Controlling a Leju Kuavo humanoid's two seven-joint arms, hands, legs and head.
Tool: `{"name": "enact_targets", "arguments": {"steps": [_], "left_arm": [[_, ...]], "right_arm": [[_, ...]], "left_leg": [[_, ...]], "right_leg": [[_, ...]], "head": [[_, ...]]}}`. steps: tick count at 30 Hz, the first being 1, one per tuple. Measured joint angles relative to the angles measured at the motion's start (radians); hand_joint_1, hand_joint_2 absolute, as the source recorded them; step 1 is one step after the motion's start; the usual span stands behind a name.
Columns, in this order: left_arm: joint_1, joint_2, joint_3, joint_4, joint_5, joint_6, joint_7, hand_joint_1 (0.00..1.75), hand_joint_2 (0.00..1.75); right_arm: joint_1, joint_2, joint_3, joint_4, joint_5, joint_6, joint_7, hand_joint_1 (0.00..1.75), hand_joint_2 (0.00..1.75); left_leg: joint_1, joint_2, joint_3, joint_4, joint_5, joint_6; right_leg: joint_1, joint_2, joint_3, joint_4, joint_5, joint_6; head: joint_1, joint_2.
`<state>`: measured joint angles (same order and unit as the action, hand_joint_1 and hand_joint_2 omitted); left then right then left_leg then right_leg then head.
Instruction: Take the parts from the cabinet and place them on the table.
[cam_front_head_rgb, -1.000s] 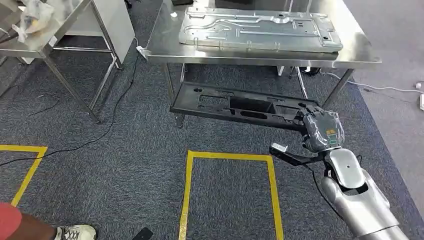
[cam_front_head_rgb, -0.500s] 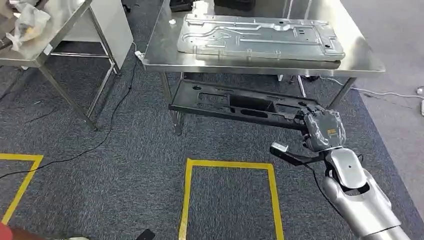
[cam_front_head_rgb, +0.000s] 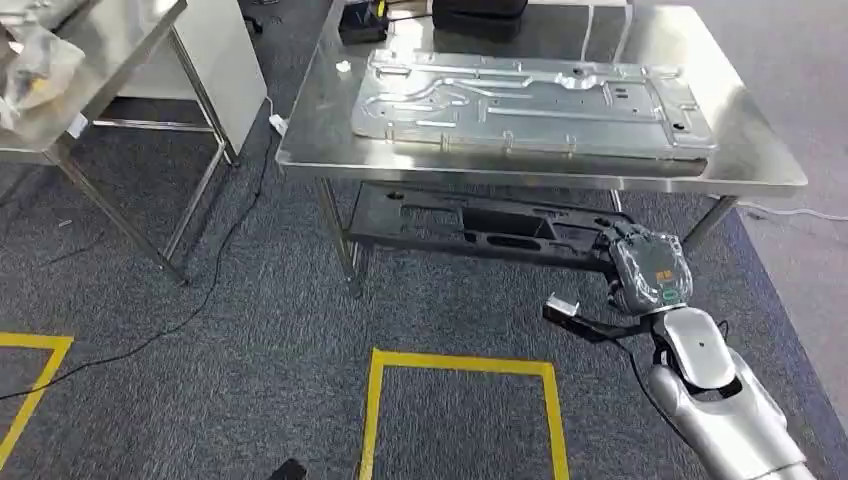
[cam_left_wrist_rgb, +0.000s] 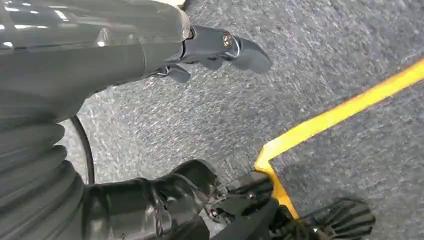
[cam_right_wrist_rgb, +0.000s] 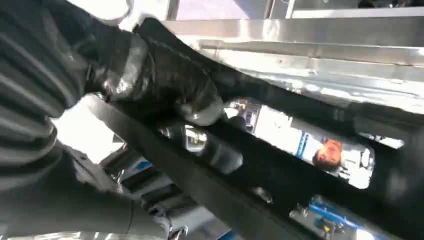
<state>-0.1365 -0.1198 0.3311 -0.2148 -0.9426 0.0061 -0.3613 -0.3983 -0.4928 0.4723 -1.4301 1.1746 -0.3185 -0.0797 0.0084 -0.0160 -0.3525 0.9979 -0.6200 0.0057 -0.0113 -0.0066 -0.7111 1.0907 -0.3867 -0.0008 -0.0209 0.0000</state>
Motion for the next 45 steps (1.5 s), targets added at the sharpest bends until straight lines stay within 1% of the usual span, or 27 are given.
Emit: {"name": "enact_targets", "arguments": {"steps": [2, 3, 5, 7, 8, 9, 12, 13, 14, 17, 18, 19, 21, 23, 25, 27, 31, 33, 34, 37, 38, 39, 40, 42, 43, 44, 45], "left_arm": [[-0.012, 0.000, 0.000, 0.000, 0.000, 0.004, -0.001, 0.00, 1.75], [-0.013, 0.000, 0.000, 0.000, 0.000, 0.005, -0.004, 0.00, 1.75], [-0.012, -0.001, 0.000, 0.000, -0.001, 0.005, -0.007, 0.00, 1.75], [-0.005, -0.001, 0.000, 0.000, 0.000, 0.005, -0.005, 0.00, 1.75], [-0.005, -0.001, 0.000, 0.000, 0.000, 0.005, -0.004, 0.00, 1.75], [-0.005, 0.000, 0.000, 0.000, 0.000, 0.007, -0.004, 0.00, 1.75], [-0.006, 0.003, 0.000, 0.000, 0.000, 0.008, -0.002, 0.00, 1.75], [-0.006, 0.006, 0.000, 0.000, 0.000, 0.008, -0.001, 0.00, 1.75], [-0.006, 0.006, 0.000, 0.000, -0.001, 0.009, -0.001, 0.00, 1.75], [-0.007, 0.003, 0.000, 0.000, -0.001, 0.011, -0.002, 0.00, 1.75], [-0.007, -0.002, 0.000, 0.000, -0.001, 0.011, -0.002, 0.00, 1.75], [-0.008, -0.002, 0.000, 0.000, -0.001, 0.013, -0.002, 0.00, 1.75], [-0.009, -0.002, 0.000, 0.000, -0.001, 0.013, -0.002, 0.00, 1.75], [-0.009, -0.002, 0.000, 0.000, -0.001, 0.013, 0.000, 0.00, 1.75], [-0.008, -0.002, 0.000, 0.000, 0.000, 0.013, 0.004, 0.00, 1.75], [-0.009, -0.004, 0.000, 0.000, 0.000, 0.013, 0.005, 0.00, 1.75], [-0.008, -0.004, 0.000, 0.000, 0.000, 0.013, 0.007, 0.00, 1.75], [-0.008, -0.003, 0.000, 0.000, 0.000, 0.012, 0.008, 0.00, 1.75], [-0.009, -0.003, 0.000, 0.000, 0.000, 0.012, 0.007, 0.00, 1.75], [-0.008, -0.003, 0.000, 0.000, 0.000, 0.010, 0.006, 0.00, 1.75], [-0.006, -0.004, 0.000, 0.000, -0.001, 0.008, 0.006, 0.00, 1.75], [-0.005, -0.004, 0.000, 0.000, -0.001, 0.007, 0.006, 0.00, 1.75], [-0.005, -0.004, 0.000, 0.000, -0.001, 0.007, 0.006, 0.00, 1.75], [-0.006, -0.003, 0.000, 0.000, 0.000, 0.007, 0.006, 0.00, 1.75], [-0.007, -0.003, 0.000, 0.000, 0.000, 0.007, 0.005, 0.00, 1.75], [-0.009, -0.001, 0.000, 0.000, 0.000, 0.006, 0.004, 0.00, 1.75], [-0.010, -0.001, 0.000, 0.000, 0.000, 0.004, 0.002, 0.00, 1.75]], "right_arm": [[-0.011, -0.002, -0.001, -0.005, 0.000, 0.000, 0.002, 1.75, 1.75], [-0.009, -0.002, -0.001, -0.005, 0.000, 0.000, 0.002, 1.75, 1.75], [-0.002, -0.002, -0.001, -0.005, 0.000, 0.000, 0.002, 1.75, 1.75], [0.000, -0.002, -0.001, -0.005, 0.000, 0.000, 0.002, 1.75, 1.75], [0.003, -0.002, -0.001, -0.004, 0.000, 0.000, 0.002, 1.75, 1.75], [0.005, -0.002, -0.001, -0.004, 0.000, 0.000, 0.002, 1.75, 1.75], [0.010, -0.002, -0.001, -0.004, 0.000, 0.000, 0.000, 1.75, 1.75], [0.011, -0.001, -0.001, -0.004, 0.000, 0.000, 0.000, 1.75, 1.75], [0.011, -0.001, -0.001, -0.004, -0.001, -0.001, 0.000, 1.75, 1.75], [0.011, -0.001, -0.001, -0.008, -0.001, -0.002, 0.000, 1.75, 1.75], [0.013, -0.002, -0.001, -0.009, -0.001, -0.003, 0.000, 1.75, 1.75], [0.012, -0.002, -0.001, -0.010, -0.001, -0.003, 0.000, 1.75, 1.75], [0.010, -0.002, -0.001, -0.009, -0.001, -0.003, 0.001, 1.75, 1.75], [0.014, -0.001, -0.001, -0.009, -0.001, -0.002, 0.001, 1.75, 1.75], [0.014, -0.001, -0.001, -0.009, -0.001, -0.002, 0.001, 1.75, 1.75], [0.014, -0.001, -0.001, -0.009, -0.001, -0.002, 0.001, 1.75, 1.75], [0.014, 0.000, 0.000, -0.008, -0.001, -0.002, 0.001, 1.75, 1.75], [0.014, 0.000, 0.000, -0.008, -0.001, -0.002, 0.001, 1.75, 1.75], [0.013, 0.000, 0.000, -0.008, 0.000, -0.002, 0.001, 1.75, 1.75], [0.013, 0.002, 0.000, -0.008, 0.000, -0.002, 0.001, 1.75, 1.75], [0.013, 0.002, 0.000, -0.008, 0.000, -0.001, 0.001, 1.75, 1.75], [0.013, 0.003, 0.000, -0.008, 0.000, -0.001, 0.001, 1.75, 1.75], [0.013, 0.003, 0.000, -0.008, 0.000, -0.001, 0.001, 1.75, 1.75], [0.013, 0.003, 0.000, -0.008, 0.000, -0.001, 0.001, 1.75, 1.75], [0.013, 0.003, 0.000, -0.008, 0.000, -0.001, 0.001, 1.75, 1.75], [0.010, 0.003, 0.000, -0.008, 0.000, -0.001, 0.001, 1.75, 1.75], [0.010, 0.005, 0.000, -0.008, 0.000, -0.001, 0.001, 1.75, 1.75]], "left_leg": [[0.003, 0.002, -0.097, 0.159, 0.089, -0.012], [0.003, 0.004, -0.151, 0.238, 0.114, -0.015], [0.003, 0.006, -0.232, 0.319, 0.047, -0.018], [0.003, 0.008, -0.298, 0.336, -0.062, -0.021], [0.003, 0.008, -0.310, 0.317, -0.063, -0.020], [0.002, 0.008, -0.311, 0.266, -0.024, -0.015], [-0.010, 0.011, -0.276, 0.043, 0.211, 0.021], [-0.019, 0.005, -0.290, 0.036, 0.171, 0.023], [-0.017, -0.004, -0.287, 0.038, 0.157, 0.026], [-0.006, -0.003, -0.270, 0.020, 0.209, 0.035], [-0.001, 0.000, -0.263, 0.009, 0.215, 0.037], [-0.001, 0.000, -0.260, 0.005, 0.216, 0.041], [-0.001, 0.001, -0.259, 0.005, 0.214, 0.045], [-0.002, 0.001, -0.259, 0.007, 0.209, 0.047], [0.000, -0.002, -0.253, 0.010, 0.200, 0.043], [0.003, -0.005, -0.245, 0.022, 0.185, 0.034], [-0.005, -0.010, -0.251, 0.027, 0.179, 0.015], [-0.003, -0.007, -0.256, 0.032, 0.168, 0.004], [-0.002, -0.001, -0.263, 0.061, 0.148, 0.000], [0.001, 0.007, -0.373, 0.282, 0.050, -0.009], [0.001, 0.008, -0.405, 0.340, 0.039, -0.009], [0.001, 0.008, -0.410, 0.343, 0.054, -0.008], [0.001, 0.008, -0.393, 0.299, 0.091, -0.004], [-0.001, 0.008, -0.311, 0.126, 0.185, 0.010], [-0.006, 0.008, -0.283, 0.057, 0.202, 0.020], [-0.009, 0.009, -0.269, 0.041, 0.192, 0.022], [-0.009, 0.009, -0.269, 0.036, 0.187, 0.020]], "right_leg": [[-0.007, 0.005, 0.022, -0.026, -0.008, -0.012], [-0.006, 0.005, 0.039, -0.042, -0.013, -0.018], [-0.006, 0.006, 0.071, -0.060, -0.026, -0.024], [-0.005, 0.011, 0.108, -0.068, -0.049, -0.025], [-0.005, 0.012, 0.126, -0.069, -0.061, -0.025], [-0.003, 0.012, 0.144, -0.069, -0.073, -0.024], [0.000, 0.012, 0.173, -0.071, -0.098, -0.020], [0.005, 0.018, 0.181, -0.064, -0.105, -0.012], [0.007, 0.020, 0.180, -0.064, -0.117, -0.003], [0.015, 0.020, 0.189, -0.071, -0.129, 0.011], [0.008, 0.020, 0.190, -0.058, -0.137, 0.013], [0.008, 0.016, 0.175, -0.027, -0.160, 0.017], [0.001, 0.013, 0.093, 0.128, -0.240, 0.027], [-0.003, 0.012, 0.025, 0.229, -0.262, 0.036], [-0.010, 0.012, 0.035, 0.165, -0.187, 0.041], [-0.017, 0.009, 0.101, -0.009, -0.075, 0.045], [-0.010, 0.013, 0.110, -0.045, -0.080, 0.027], [-0.017, 0.012, 0.116, -0.054, -0.075, 0.009], [-0.015, 0.010, 0.119, -0.056, -0.077, 0.002], [-0.011, 0.006, 0.120, -0.056, -0.080, -0.008], [-0.009, 0.005, 0.121, -0.055, -0.082, -0.010], [-0.008, 0.006, 0.123, -0.055, -0.083, -0.011], [-0.006, 0.006, 0.126, -0.055, -0.085, -0.011], [-0.003, 0.007, 0.137, -0.055, -0.091, -0.010], [-0.004, 0.007, 0.139, -0.055, -0.094, -0.007], [0.005, 0.008, 0.135, -0.051, -0.097, -0.002], [0.000, 0.008, 0.132, -0.053, -0.095, 0.003]], "head": [[-0.001, 0.000], [0.000, 0.000], [0.000, 0.000], [0.000, 0.000], [0.000, 0.000], [0.000, 0.000], [0.001, 0.000], [0.000, 0.000], [0.001, 0.000], [0.001, 0.000], [0.000, 0.000], [0.003, 0.000], [0.002, 0.000], [0.002, 0.000], [0.002, 0.000], [0.003, 0.000], [0.002, 0.000], [0.002, 0.000], [0.003, 0.000], [0.002, 0.000], [0.002, 0.000], [0.002, 0.000], [0.001, 0.000], [0.001, 0.000], [0.003, 0.000], [0.002, 0.000], [0.001, 0.000]]}}
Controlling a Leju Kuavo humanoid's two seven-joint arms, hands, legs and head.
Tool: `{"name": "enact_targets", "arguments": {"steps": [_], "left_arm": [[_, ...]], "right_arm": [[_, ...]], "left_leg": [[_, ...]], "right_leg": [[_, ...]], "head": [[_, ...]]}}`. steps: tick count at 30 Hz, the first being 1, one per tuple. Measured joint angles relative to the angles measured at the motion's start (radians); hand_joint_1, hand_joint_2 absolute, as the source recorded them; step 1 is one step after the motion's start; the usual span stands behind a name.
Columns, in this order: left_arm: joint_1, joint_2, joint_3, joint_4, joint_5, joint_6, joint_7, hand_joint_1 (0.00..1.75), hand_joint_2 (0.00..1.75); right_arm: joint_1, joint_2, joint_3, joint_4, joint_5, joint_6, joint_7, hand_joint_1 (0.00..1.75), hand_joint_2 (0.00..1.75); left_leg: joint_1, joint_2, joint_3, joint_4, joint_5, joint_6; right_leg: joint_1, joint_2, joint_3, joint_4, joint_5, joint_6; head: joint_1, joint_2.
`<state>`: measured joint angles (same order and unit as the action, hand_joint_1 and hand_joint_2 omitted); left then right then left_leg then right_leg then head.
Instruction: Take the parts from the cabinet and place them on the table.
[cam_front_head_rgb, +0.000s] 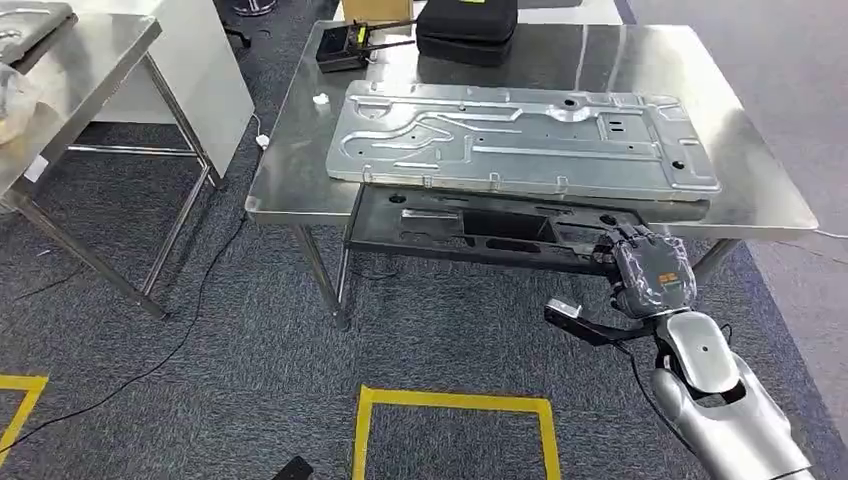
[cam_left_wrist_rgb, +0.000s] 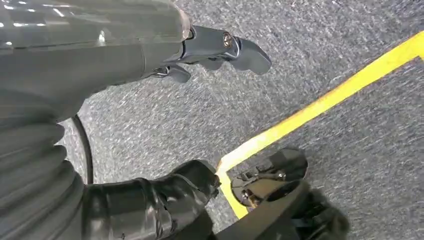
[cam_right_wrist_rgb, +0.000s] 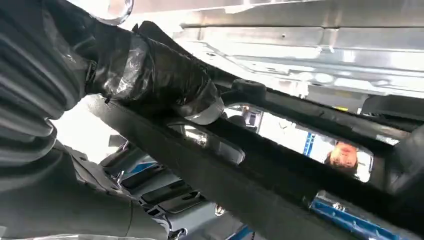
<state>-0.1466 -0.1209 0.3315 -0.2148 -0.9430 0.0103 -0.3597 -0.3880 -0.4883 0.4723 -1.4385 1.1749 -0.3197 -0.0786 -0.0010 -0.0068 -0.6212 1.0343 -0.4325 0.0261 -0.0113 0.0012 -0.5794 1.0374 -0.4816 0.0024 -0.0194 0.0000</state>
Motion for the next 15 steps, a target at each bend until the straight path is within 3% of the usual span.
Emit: {"name": "enact_targets", "arguments": {"steps": [2, 3, 4, 5, 7, 8, 9, 10, 12, 13, 14, 15], "left_arm": [[0.003, 0.000, 0.000, 0.000, 0.000, -0.001, -0.002, 0.00, 1.75], [0.003, -0.001, 0.000, 0.000, 0.000, -0.002, -0.002, 0.00, 1.75], [0.002, -0.002, 0.000, 0.000, 0.000, -0.002, -0.003, 0.00, 1.75], [0.002, -0.002, 0.000, 0.000, 0.000, -0.002, -0.002, 0.00, 1.75], [0.001, -0.002, 0.000, 0.000, 0.001, -0.002, -0.003, 0.00, 1.75], [0.001, -0.002, 0.000, 0.000, 0.001, -0.003, -0.003, 0.00, 1.75], [0.002, -0.002, 0.000, 0.000, 0.001, -0.003, -0.002, 0.00, 1.75], [0.003, -0.002, 0.000, 0.000, 0.001, -0.003, -0.002, 0.00, 1.75], [0.003, -0.002, 0.000, 0.000, 0.001, -0.005, -0.002, 0.00, 1.75], [0.003, -0.002, 0.000, 0.000, 0.001, -0.005, -0.003, 0.00, 1.75], [0.001, -0.002, 0.000, 0.000, 0.001, -0.005, -0.003, 0.00, 1.75], [0.002, -0.002, 0.000, 0.000, 0.001, -0.005, -0.002, 0.00, 1.75]], "right_arm": [[0.000, 0.002, 0.000, 0.000, 0.000, 0.000, 0.001, 1.75, 1.75], [-0.001, 0.003, 0.000, 0.000, 0.000, 0.000, 0.001, 1.75, 1.75], [0.000, 0.003, 0.000, 0.000, 0.000, 0.000, 0.001, 1.75, 1.75], [-0.004, 0.003, 0.000, 0.000, 0.001, 0.000, 0.000, 1.75, 1.75], [-0.006, 0.003, 0.000, 0.000, 0.001, 0.000, 0.001, 1.75, 1.75], [-0.004, 0.004, 0.000, 0.000, 0.001, 0.000, 0.001, 1.75, 1.75], [-0.002, 0.004, 0.000, 0.001, 0.001, 0.000, 0.001, 1.75, 1.75], [-0.002, 0.004, 0.000, 0.002, 0.001, 0.001, 0.001, 1.75, 1.75], [-0.003, 0.004, 0.000, 0.002, 0.001, 0.001, 0.001, 1.75, 1.75], [-0.003, 0.004, 0.000, 0.002, 0.001, 0.001, 0.001, 1.75, 1.75], [-0.005, 0.005, 0.000, 0.002, 0.001, 0.001, 0.001, 1.75, 1.75], [-0.005, 0.005, 0.000, 0.002, 0.001, 0.001, 0.001, 1.75, 1.75]], "left_leg": [[-0.004, -0.001, 0.000, -0.004, 0.000, 0.003], [0.007, -0.001, 0.009, -0.021, 0.007, 0.010], [0.008, -0.002, 0.017, -0.031, 0.011, 0.013], [0.009, -0.001, 0.020, -0.034, 0.011, 0.017], [0.008, -0.001, 0.019, -0.033, 0.009, 0.020], [0.007, -0.001, 0.020, -0.032, 0.008, 0.022], [0.007, -0.001, 0.020, -0.030, 0.006, 0.022], [0.008, -0.001, 0.021, -0.028, 0.003, 0.021], [0.009, -0.003, 0.023, -0.018, -0.006, 0.017], [0.009, -0.004, 0.022, -0.012, -0.012, 0.012], [0.001, -0.005, 0.016, -0.005, -0.015, 0.006], [0.002, -0.005, 0.014, -0.005, -0.014, 0.003]], "right_leg": [[-0.002, -0.002, 0.004, -0.008, 0.002, 0.010], [0.005, -0.002, 0.005, -0.007, -0.003, 0.018], [-0.001, -0.002, 0.002, 0.008, -0.014, 0.020], [-0.002, -0.001, -0.019, 0.047, -0.041, 0.023], [-0.003, -0.001, -0.097, 0.198, -0.108, 0.027], [-0.003, -0.001, -0.134, 0.261, -0.124, 0.030], [-0.005, -0.001, -0.151, 0.281, -0.113, 0.032], [-0.007, -0.002, -0.143, 0.251, -0.080, 0.033], [-0.011, -0.002, -0.081, 0.107, 0.011, 0.032], [-0.013, -0.003, -0.048, 0.027, 0.041, 0.030], [-0.004, -0.003, -0.034, 0.010, 0.025, 0.027], [-0.004, -0.001, -0.036, 0.009, 0.026, 0.022]], "head": [[0.000, 0.000], [0.000, 0.000], [0.002, 0.000], [0.002, 0.000], [0.001, 0.000], [0.002, 0.000], [0.001, 0.000], [0.002, 0.000], [0.002, 0.000], [0.002, 0.000], [0.002, 0.000], [0.001, 0.000]]}}
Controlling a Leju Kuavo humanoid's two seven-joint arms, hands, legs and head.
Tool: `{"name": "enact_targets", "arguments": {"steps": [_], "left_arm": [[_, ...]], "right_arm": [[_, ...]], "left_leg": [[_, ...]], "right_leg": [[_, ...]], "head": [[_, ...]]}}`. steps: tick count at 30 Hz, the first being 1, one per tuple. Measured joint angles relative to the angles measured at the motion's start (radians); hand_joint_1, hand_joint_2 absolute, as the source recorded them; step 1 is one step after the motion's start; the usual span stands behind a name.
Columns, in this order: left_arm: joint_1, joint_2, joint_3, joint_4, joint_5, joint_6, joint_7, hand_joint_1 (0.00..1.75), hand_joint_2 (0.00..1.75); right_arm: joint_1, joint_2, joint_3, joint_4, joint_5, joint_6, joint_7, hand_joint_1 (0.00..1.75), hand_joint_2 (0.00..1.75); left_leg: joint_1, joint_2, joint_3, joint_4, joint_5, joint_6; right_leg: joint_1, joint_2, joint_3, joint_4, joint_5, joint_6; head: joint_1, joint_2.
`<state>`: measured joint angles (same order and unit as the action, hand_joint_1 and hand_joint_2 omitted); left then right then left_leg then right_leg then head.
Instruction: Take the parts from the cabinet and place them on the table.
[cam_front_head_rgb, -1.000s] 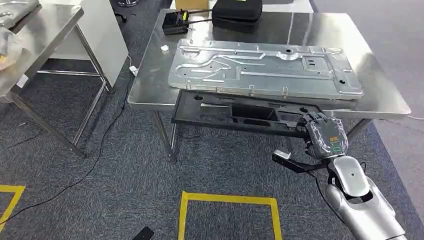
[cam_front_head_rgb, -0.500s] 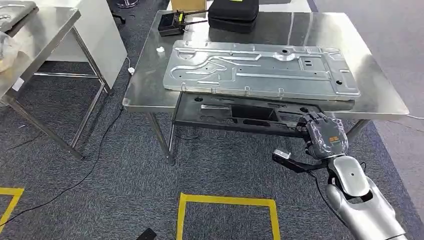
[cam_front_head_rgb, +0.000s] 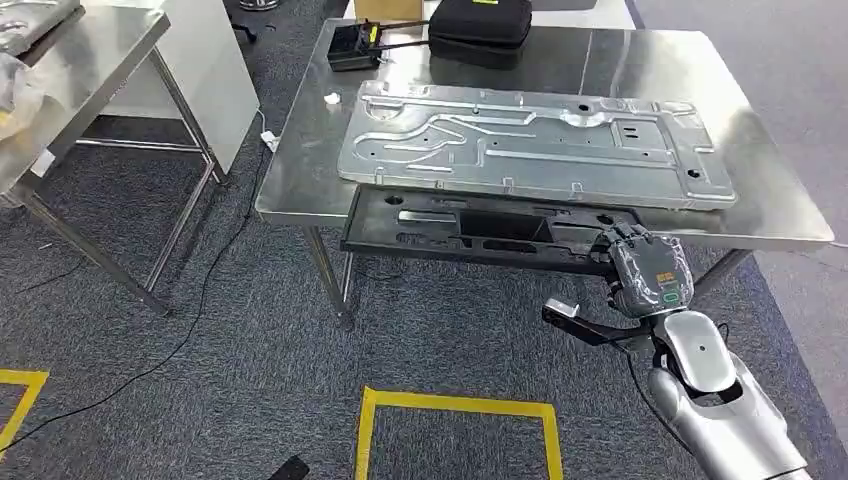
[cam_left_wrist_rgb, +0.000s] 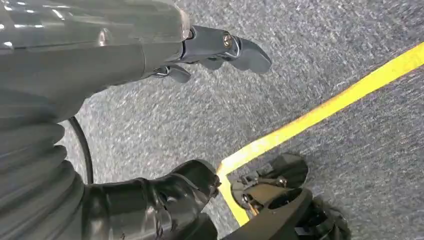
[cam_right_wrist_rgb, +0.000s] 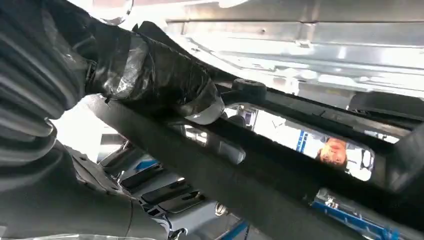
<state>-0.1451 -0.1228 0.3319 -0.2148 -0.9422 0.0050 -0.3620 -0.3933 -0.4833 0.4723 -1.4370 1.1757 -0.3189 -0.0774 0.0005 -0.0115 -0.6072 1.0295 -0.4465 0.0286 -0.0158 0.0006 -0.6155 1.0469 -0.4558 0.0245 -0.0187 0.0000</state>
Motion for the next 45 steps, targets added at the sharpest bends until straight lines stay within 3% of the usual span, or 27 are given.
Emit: {"name": "enact_targets", "arguments": {"steps": [2, 4, 5, 7, 9, 10, 11, 13, 14, 17, 19, 21, 23, 24, 26, 28, 29, 30, 33, 34, 35, 38, 39, 40, 42, 44, 45], "left_arm": [[0.001, 0.000, 0.000, 0.000, 0.000, 0.000, 0.000, 0.00, 1.75], [-0.001, 0.000, 0.000, 0.000, 0.000, 0.000, 0.000, 0.00, 1.75], [-0.002, 0.000, 0.000, 0.000, 0.000, 0.000, 0.000, 0.00, 1.75], [-0.001, 0.000, 0.000, 0.000, 0.000, 0.000, 0.000, 0.00, 1.75], [0.002, 0.000, 0.000, 0.000, 0.000, 0.000, 0.000, 0.00, 1.75], [0.002, 0.000, 0.000, 0.000, 0.000, 0.000, 0.000, 0.00, 1.75], [0.002, 0.000, 0.000, 0.000, 0.000, 0.000, 0.000, 0.00, 1.75], [0.001, 0.000, 0.000, 0.000, 0.000, 0.001, 0.000, 0.00, 1.75], [0.000, 0.001, 0.000, 0.000, -0.001, 0.002, 0.000, 0.00, 1.75], [0.001, 0.001, 0.000, 0.000, -0.001, 0.002, 0.000, 0.00, 1.75], [0.001, 0.000, 0.000, 0.000, -0.001, 0.003, 0.000, 0.00, 1.75], [-0.002, 0.000, 0.000, 0.000, -0.001, 0.005, 0.000, 0.00, 1.75], [-0.001, -0.001, 0.000, 0.000, -0.002, 0.005, 0.000, 0.00, 1.75], [0.000, -0.001, 0.000, 0.000, -0.002, 0.005, 0.001, 0.00, 1.75], [0.000, -0.001, 0.000, 0.000, -0.002, 0.005, 0.001, 0.00, 1.75], [-0.001, -0.001, 0.000, 0.000, -0.002, 0.005, 0.001, 0.00, 1.75], [-0.001, -0.003, 0.000, 0.000, -0.004, 0.005, 0.001, 0.00, 1.75], [-0.002, -0.003, 0.000, 0.000, -0.004, 0.004, 0.001, 0.00, 1.75], [-0.001, -0.004, 0.000, 0.000, -0.004, 0.003, 0.002, 0.00, 1.75], [-0.002, -0.004, 0.000, 0.000, -0.004, 0.003, 0.002, 0.00, 1.75], [-0.002, -0.004, 0.000, 0.000, -0.003, 0.003, 0.002, 0.00, 1.75], [0.000, -0.004, 0.000, 0.000, -0.002, 0.003, 0.003, 0.00, 1.75], [0.002, -0.004, 0.000, 0.000, -0.002, 0.003, 0.003, 0.00, 1.75], [0.004, -0.005, 0.000, 0.000, -0.002, 0.003, 0.003, 0.00, 1.75], [0.004, -0.005, 0.000, 0.000, -0.002, 0.003, 0.003, 0.00, 1.75], [0.003, -0.004, 0.000, 0.000, -0.002, 0.004, 0.003, 0.00, 1.75], [0.003, -0.005, 0.000, 0.000, -0.002, 0.004, 0.003, 0.00, 1.75]], "right_arm": [[0.002, 0.000, 0.000, 0.000, 0.000, 0.000, 0.000, 1.75, 1.75], [0.001, 0.000, 0.000, 0.000, 0.000, 0.000, 0.000, 1.75, 1.75], [0.000, 0.000, 0.000, 0.000, 0.000, 0.000, 0.000, 1.75, 1.75], [0.001, 0.000, 0.000, 0.000, 0.000, 0.000, 0.000, 1.75, 1.75], [0.001, 0.001, 0.000, 0.000, 0.000, 0.000, 0.000, 1.75, 1.75], [0.001, 0.002, 0.000, 0.000, 0.000, 0.001, 0.000, 1.75, 1.75], [0.001, 0.002, 0.000, 0.000, 0.000, 0.001, 0.000, 1.75, 1.75], [0.001, 0.002, 0.000, 0.000, 0.000, 0.001, 0.000, 1.75, 1.75], [0.000, 0.002, 0.000, 0.000, 0.000, 0.001, 0.000, 1.75, 1.75], [0.000, 0.003, 0.000, 0.000, 0.000, 0.001, 0.000, 1.75, 1.75], [0.001, 0.003, 0.000, 0.000, 0.000, 0.000, 0.000, 1.75, 1.75], [0.000, 0.003, 0.000, 0.000, 0.000, -0.002, 0.001, 1.75, 1.75], [0.004, 0.004, 0.000, 0.000, 0.000, -0.008, 0.005, 1.75, 1.75], [0.007, 0.006, 0.000, 0.000, 0.000, -0.014, 0.006, 1.75, 1.75], [0.009, 0.007, 0.000, 0.000, 0.000, -0.015, 0.009, 1.75, 1.75], [0.008, 0.008, 0.000, 0.000, 0.000, -0.016, 0.010, 1.75, 1.75], [0.004, 0.008, 0.000, 0.000, 0.003, -0.018, 0.012, 1.75, 1.75], [0.000, 0.010, 0.000, 0.000, 0.008, -0.019, 0.014, 1.75, 1.75], [-0.019, 0.011, -0.001, 0.000, 0.012, -0.023, 0.019, 1.75, 1.75], [-0.025, 0.011, -0.003, 0.000, 0.012, -0.023, 0.019, 1.75, 1.75], [-0.031, 0.011, -0.005, -0.002, 0.012, -0.023, 0.020, 1.75, 1.75], [-0.046, 0.011, -0.012, -0.003, 0.010, -0.018, 0.021, 1.75, 1.75], [-0.047, 0.011, -0.015, -0.003, 0.010, -0.017, 0.021, 1.75, 1.75], [-0.046, 0.011, -0.015, -0.003, 0.010, -0.016, 0.021, 1.75, 1.75], [-0.046, 0.011, -0.015, -0.003, 0.010, -0.015, 0.021, 1.75, 1.75], [-0.046, 0.011, -0.016, -0.003, 0.010, -0.015, 0.021, 1.75, 1.75], [-0.046, 0.011, -0.016, -0.003, 0.010, -0.015, 0.021, 1.75, 1.75]], "left_leg": [[0.002, 0.001, 0.002, -0.004, 0.002, -0.007], [0.003, 0.002, 0.000, 0.008, -0.014, -0.017], [0.003, 0.005, -0.017, 0.051, -0.041, -0.024], [0.007, 0.005, -0.092, 0.206, -0.115, -0.032], [0.008, 0.005, -0.149, 0.313, -0.139, -0.035], [0.010, 0.005, -0.145, 0.297, -0.114, -0.035], [0.010, 0.005, -0.116, 0.232, -0.072, -0.033], [0.010, 0.005, -0.027, 0.048, 0.017, -0.025], [0.008, 0.004, -0.007, 0.012, 0.003, -0.021], [0.003, 0.003, -0.007, 0.003, 0.006, -0.011], [0.011, 0.004, 0.002, -0.015, 0.016, 0.008], [0.009, 0.004, 0.004, -0.018, 0.018, 0.015], [0.005, 0.004, 0.003, -0.017, 0.016, 0.018], [0.003, 0.004, 0.003, -0.015, 0.015, 0.020], [0.002, 0.004, 0.004, -0.011, 0.012, 0.021], [0.001, 0.002, 0.006, -0.007, 0.007, 0.019], [0.000, 0.002, 0.005, -0.006, 0.005, 0.016], [-0.006, 0.001, 0.000, 0.000, 0.005, 0.012], [-0.005, 0.003, 0.001, -0.007, 0.009, -0.002], [-0.009, 0.003, 0.000, -0.005, 0.004, -0.007], [-0.006, 0.004, -0.004, 0.011, -0.010, -0.013], [0.004, 0.005, -0.104, 0.225, -0.119, -0.028], [0.007, 0.005, -0.136, 0.290, -0.140, -0.031], [0.009, 0.005, -0.146, 0.310, -0.136, -0.033], [0.015, 0.006, -0.101, 0.215, -0.067, -0.037], [0.020, 0.006, -0.011, 0.035, 0.011, -0.038], [0.018, 0.005, 0.001, 0.011, -0.005, -0.038]], "right_leg": [[0.003, 0.002, -0.002, 0.000, -0.001, -0.007], [-0.007, 0.000, 0.007, -0.013, 0.004, -0.021], [-0.007, -0.001, 0.010, -0.014, 0.003, -0.029], [-0.006, -0.004, 0.010, -0.013, 0.002, -0.035], [-0.005, -0.004, 0.010, -0.013, 0.002, -0.036], [-0.005, -0.004, 0.012, -0.013, 0.001, -0.036], [-0.006, -0.002, 0.013, -0.012, -0.001, -0.035], [-0.007, -0.001, 0.020, -0.010, -0.006, -0.027], [-0.003, 0.000, 0.019, -0.009, -0.008, -0.022], [-0.001, 0.000, 0.018, -0.013, -0.005, -0.007], [-0.006, -0.001, 0.018, -0.011, -0.013, 0.005], [-0.006, 0.000, -0.019, 0.074, -0.070, 0.010], [-0.006, 0.000, -0.095, 0.235, -0.139, 0.015], [-0.006, 0.000, -0.122, 0.284, -0.146, 0.016], [-0.006, 0.000, -0.102, 0.233, -0.090, 0.013], [-0.005, -0.001, -0.021, 0.063, -0.002, 0.004], [-0.002, -0.001, 0.011, 0.001, -0.003, -0.005], [0.005, 0.000, 0.013, -0.014, -0.001, -0.008], [0.007, 0.002, 0.009, -0.010, 0.002, -0.014], [-0.008, 0.001, 0.016, -0.023, 0.008, -0.023], [-0.005, -0.001, 0.020, -0.029, 0.010, -0.027], [-0.007, -0.004, 0.021, -0.030, 0.011, -0.035], [-0.007, -0.005, 0.021, -0.029, 0.010, -0.035], [-0.007, -0.005, 0.021, -0.028, 0.010, -0.035], [-0.010, -0.003, 0.021, -0.024, 0.007, -0.031], [-0.014, -0.001, 0.023, -0.016, 0.000, -0.021], [-0.010, -0.001, 0.020, -0.012, -0.003, -0.015]], "head": [[0.000, 0.000], [0.001, 0.000], [0.000, 0.000], [0.000, 0.000], [0.000, 0.000], [0.000, 0.000], [0.000, 0.000], [0.000, 0.000], [0.000, 0.000], [0.000, 0.000], [0.000, 0.000], [0.000, 0.000], [0.001, 0.000], [0.001, 0.000], [0.001, 0.000], [0.001, 0.000], [0.001, 0.000], [0.000, 0.000], [0.000, 0.000], [0.000, 0.000], [0.000, 0.000], [-0.002, 0.000], [-0.001, 0.000], [-0.002, 0.000], [-0.001, 0.000], [-0.002, 0.000], [-0.002, 0.000]]}}
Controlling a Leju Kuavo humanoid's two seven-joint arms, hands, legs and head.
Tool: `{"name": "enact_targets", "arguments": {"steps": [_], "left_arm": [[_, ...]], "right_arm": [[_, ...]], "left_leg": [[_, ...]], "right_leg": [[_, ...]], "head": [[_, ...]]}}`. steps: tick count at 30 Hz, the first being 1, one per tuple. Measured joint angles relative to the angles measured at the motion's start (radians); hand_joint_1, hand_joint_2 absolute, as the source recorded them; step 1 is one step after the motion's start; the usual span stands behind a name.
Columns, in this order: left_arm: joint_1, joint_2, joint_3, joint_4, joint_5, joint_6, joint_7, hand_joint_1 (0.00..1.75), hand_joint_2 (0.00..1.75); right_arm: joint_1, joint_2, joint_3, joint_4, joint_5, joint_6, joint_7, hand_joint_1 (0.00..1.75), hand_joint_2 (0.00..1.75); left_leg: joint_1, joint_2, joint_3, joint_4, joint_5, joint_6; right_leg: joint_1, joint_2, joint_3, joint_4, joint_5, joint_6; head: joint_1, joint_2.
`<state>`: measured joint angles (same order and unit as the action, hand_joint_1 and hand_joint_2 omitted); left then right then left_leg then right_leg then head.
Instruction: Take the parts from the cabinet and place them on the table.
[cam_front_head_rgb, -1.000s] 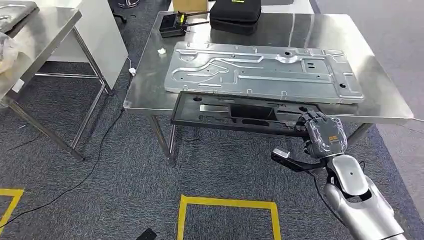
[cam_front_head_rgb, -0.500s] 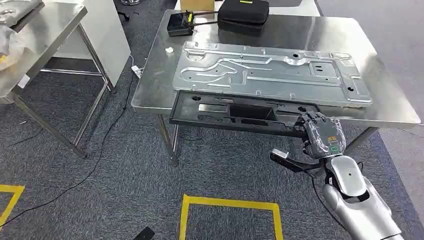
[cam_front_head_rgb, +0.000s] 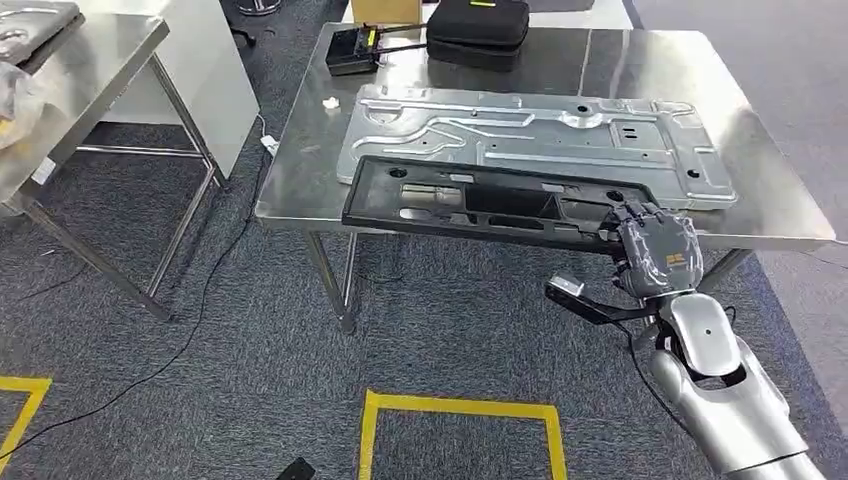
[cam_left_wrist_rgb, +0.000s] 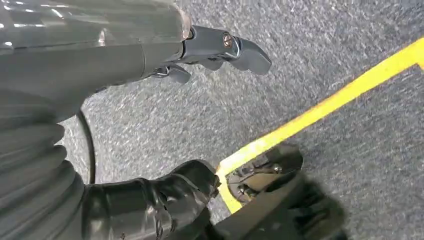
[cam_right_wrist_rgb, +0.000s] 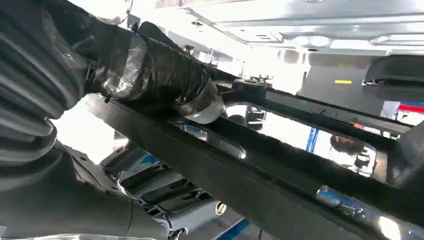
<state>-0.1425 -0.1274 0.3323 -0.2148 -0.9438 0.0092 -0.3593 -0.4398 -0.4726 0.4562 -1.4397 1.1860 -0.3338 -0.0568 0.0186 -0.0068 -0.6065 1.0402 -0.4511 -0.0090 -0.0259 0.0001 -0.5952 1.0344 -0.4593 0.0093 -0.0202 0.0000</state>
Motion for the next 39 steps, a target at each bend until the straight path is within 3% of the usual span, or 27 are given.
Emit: {"name": "enact_targets", "arguments": {"steps": [1, 3, 5, 7, 9, 10, 11, 12, 14, 15, 16, 19, 20, 21, 22, 24, 25, 26, 27, 29, 30, 31, 34, 36, 37, 39], "left_arm": [[-0.002, 0.000, 0.000, 0.000, 0.000, 0.000, 0.000, 0.00, 1.75], [0.001, -0.002, 0.000, 0.000, 0.000, 0.000, 0.001, 0.00, 1.75], [0.000, -0.002, 0.000, 0.000, 0.000, 0.002, 0.002, 0.00, 1.75], [-0.003, -0.002, 0.000, 0.000, -0.001, 0.002, 0.003, 0.00, 1.75], [-0.001, -0.002, 0.000, 0.000, -0.001, 0.002, 0.006, 0.00, 1.75], [0.000, -0.002, 0.000, 0.000, -0.001, 0.002, 0.006, 0.00, 1.75], [0.001, -0.002, 0.000, 0.000, -0.001, 0.002, 0.008, 0.00, 1.75], [0.000, -0.002, 0.000, 0.000, -0.001, 0.002, 0.009, 0.00, 1.75], [-0.001, -0.003, 0.000, 0.000, -0.001, 0.002, 0.009, 0.00, 1.75], [-0.001, -0.005, 0.000, 0.000, -0.001, 0.002, 0.009, 0.00, 1.75], [-0.003, -0.005, 0.000, 0.000, -0.001, 0.002, 0.009, 0.00, 1.75], [-0.002, -0.005, 0.001, 0.000, 0.000, 0.000, 0.009, 0.00, 1.75], [-0.003, -0.005, 0.000, 0.000, -0.001, 0.001, 0.009, 0.00, 1.75], [-0.003, -0.005, 0.001, 0.000, 0.000, 0.002, 0.009, 0.00, 1.75], [-0.004, -0.004, 0.001, 0.000, 0.000, 0.002, 0.009, 0.00, 1.75], [-0.003, -0.004, 0.001, 0.000, 0.000, 0.002, 0.009, 0.00, 1.75], [-0.001, -0.004, 0.001, 0.000, 0.000, 0.001, 0.009, 0.00, 1.75], [0.001, -0.004, 0.001, 0.000, 0.000, 0.002, 0.009, 0.00, 1.75], [0.001, -0.004, 0.001, 0.000, 0.000, 0.002, 0.010, 0.00, 1.75], [0.000, -0.003, 0.001, 0.000, 0.000, 0.002, 0.009, 0.00, 1.75], [0.000, -0.003, 0.001, 0.000, 0.000, 0.002, 0.009, 0.00, 1.75], [-0.002, -0.003, 0.001, 0.000, 0.000, 0.002, 0.009, 0.00, 1.75], [0.002, -0.003, 0.001, 0.000, 0.000, 0.002, 0.009, 0.00, 1.75], [0.002, -0.003, 0.001, 0.000, 0.000, 0.002, 0.009, 0.00, 1.75], [0.000, -0.002, 0.001, 0.000, 0.000, 0.002, 0.009, 0.00, 1.75], [-0.002, -0.003, 0.001, 0.000, 0.000, 0.002, 0.007, 0.00, 1.75]], "right_arm": [[-0.001, 0.000, -0.001, 0.000, 0.000, 0.000, 0.000, 1.75, 1.75], [0.000, 0.000, -0.001, 0.000, 0.000, 0.000, -0.001, 1.75, 1.75], [0.000, 0.000, -0.001, 0.000, 0.000, 0.001, -0.001, 1.75, 1.75], [-0.002, 0.000, -0.001, 0.000, 0.000, 0.001, -0.002, 1.75, 1.75], [0.001, 0.000, -0.001, 0.002, 0.000, 0.002, -0.002, 1.75, 1.75], [0.003, 0.000, -0.001, 0.002, 0.000, 0.002, -0.002, 1.75, 1.75], [0.005, 0.000, -0.001, 0.003, 0.000, 0.002, -0.001, 1.75, 1.75], [0.005, 0.000, -0.001, 0.003, 0.000, 0.002, -0.001, 1.75, 1.75], [0.004, 0.000, -0.001, 0.003, 0.000, 0.002, -0.002, 1.75, 1.75], [0.003, 0.000, -0.001, 0.003, 0.000, 0.002, -0.002, 1.75, 1.75], [0.003, 0.000, -0.001, 0.003, 0.000, 0.002, -0.002, 1.75, 1.75], [0.005, 0.000, -0.001, 0.003, 0.000, 0.002, -0.001, 1.75, 1.75], [0.007, 0.000, -0.001, 0.003, 0.000, 0.002, -0.001, 1.75, 1.75], [0.007, 0.000, -0.001, 0.003, 0.000, 0.002, -0.002, 1.75, 1.75], [0.006, 0.000, -0.001, 0.003, 0.000, 0.002, -0.002, 1.75, 1.75], [0.009, 0.001, -0.001, 0.003, 0.000, 0.002, -0.001, 1.75, 1.75], [0.009, 0.002, -0.001, 0.003, 0.000, 0.002, -0.001, 1.75, 1.75], [0.011, 0.002, -0.001, 0.003, 0.000, 0.002, -0.001, 1.75, 1.75], [0.014, 0.002, -0.001, 0.003, 0.000, 0.002, -0.002, 1.75, 1.75], [0.018, 0.002, -0.001, 0.003, 0.000, 0.002, -0.002, 1.75, 1.75], [0.018, 0.002, -0.001, 0.003, 0.000, 0.002, -0.002, 1.75, 1.75], [0.017, 0.002, -0.001, 0.003, 0.000, 0.002, -0.001, 1.75, 1.75], [0.018, 0.003, -0.001, 0.003, 0.000, 0.002, -0.001, 1.75, 1.75], [0.020, 0.003, -0.001, 0.003, 0.000, 0.002, -0.001, 1.75, 1.75], [0.020, 0.003, -0.001, 0.003, 0.000, 0.002, -0.002, 1.75, 1.75], [0.022, 0.003, -0.001, 0.003, 0.000, 0.002, -0.001, 1.75, 1.75]], "left_leg": [[-0.004, -0.003, -0.001, -0.005, 0.004, 0.013], [-0.009, -0.003, -0.003, -0.005, 0.005, 0.023], [-0.002, -0.002, 0.001, -0.015, 0.013, 0.038], [-0.003, -0.002, 0.000, -0.016, 0.013, 0.048], [-0.007, -0.002, 0.000, -0.016, 0.012, 0.052], [-0.009, -0.002, 0.000, -0.016, 0.011, 0.053], [-0.012, -0.002, 0.002, -0.016, 0.010, 0.054], [-0.015, -0.003, 0.003, -0.016, 0.010, 0.055], [-0.019, -0.004, 0.009, -0.016, 0.007, 0.055], [-0.020, -0.004, 0.007, -0.016, 0.006, 0.054], [-0.026, -0.005, 0.002, -0.011, 0.005, 0.051], [-0.021, -0.002, 0.005, -0.019, 0.008, 0.037], [-0.026, -0.002, 0.000, -0.014, 0.000, 0.031], [-0.024, 0.000, -0.004, 0.008, -0.016, 0.024], [-0.022, 0.000, -0.029, 0.062, -0.049, 0.020], [-0.016, 0.000, -0.106, 0.217, -0.116, 0.012], [-0.014, 0.000, -0.140, 0.278, -0.130, 0.009], [-0.012, 0.001, -0.150, 0.291, -0.119, 0.007], [-0.010, 0.001, -0.137, 0.255, -0.085, 0.007], [-0.008, 0.001, -0.057, 0.085, 0.009, 0.011], [-0.009, 0.001, -0.026, 0.016, 0.033, 0.016], [-0.013, 0.000, -0.009, -0.015, 0.015, 0.019], [-0.017, -0.002, -0.012, -0.009, 0.012, 0.036], [-0.009, -0.001, 0.002, -0.024, 0.017, 0.048], [-0.009, -0.001, 0.004, -0.025, 0.015, 0.053], [-0.011, -0.001, 0.006, -0.024, 0.009, 0.062]], "right_leg": [[0.004, 0.001, -0.005, 0.004, 0.001, 0.007], [0.001, 0.001, -0.002, -0.005, 0.006, 0.016], [-0.003, -0.001, -0.003, 0.003, -0.005, 0.026], [-0.001, 0.000, -0.048, 0.100, -0.067, 0.028], [0.002, 0.000, -0.126, 0.260, -0.133, 0.030], [0.002, 0.000, -0.149, 0.303, -0.140, 0.028], [0.004, 0.000, -0.152, 0.301, -0.119, 0.024], [0.005, 0.000, -0.129, 0.248, -0.079, 0.019], [0.013, 0.000, -0.044, 0.070, 0.012, 0.001], [0.019, -0.001, -0.019, 0.016, 0.012, -0.012], [0.023, -0.002, -0.015, -0.003, 0.011, -0.012], [0.026, 0.001, -0.017, -0.001, 0.011, -0.015], [0.009, -0.001, -0.007, -0.018, 0.019, -0.022], [0.011, -0.002, -0.001, -0.024, 0.020, -0.025], [0.010, -0.004, 0.001, -0.024, 0.020, -0.026], [0.011, -0.005, 0.002, -0.023, 0.017, -0.030], [0.011, -0.005, 0.002, -0.022, 0.016, -0.030], [0.011, -0.004, 0.002, -0.021, 0.015, -0.030], [0.010, -0.003, 0.004, -0.020, 0.012, -0.029], [0.010, -0.002, 0.012, -0.016, 0.004, -0.022], [0.010, -0.002, 0.013, -0.013, -0.002, -0.018], [0.019, 0.001, 0.008, -0.003, -0.008, -0.009], [0.015, 0.000, 0.010, -0.009, -0.008, 0.004], [0.011, 0.000, 0.006, 0.010, -0.023, 0.014], [0.011, -0.001, -0.012, 0.048, -0.046, 0.015], [0.010, 0.000, -0.106, 0.219, -0.116, 0.021]], "head": [[0.002, 0.000], [0.001, 0.000], [0.002, 0.000], [0.002, 0.000], [0.002, 0.000], [0.002, 0.000], [0.002, 0.000], [0.002, 0.000], [0.002, 0.000], [0.002, 0.000], [0.001, 0.000], [0.001, 0.000], [0.001, 0.000], [0.001, 0.000], [0.000, 0.000], [0.000, 0.000], [0.000, 0.000], [0.000, 0.000], [0.000, 0.000], [0.000, 0.000], [0.001, 0.000], [0.000, 0.000], [0.001, 0.000], [0.002, 0.000], [0.001, 0.000], [0.001, 0.000]]}}
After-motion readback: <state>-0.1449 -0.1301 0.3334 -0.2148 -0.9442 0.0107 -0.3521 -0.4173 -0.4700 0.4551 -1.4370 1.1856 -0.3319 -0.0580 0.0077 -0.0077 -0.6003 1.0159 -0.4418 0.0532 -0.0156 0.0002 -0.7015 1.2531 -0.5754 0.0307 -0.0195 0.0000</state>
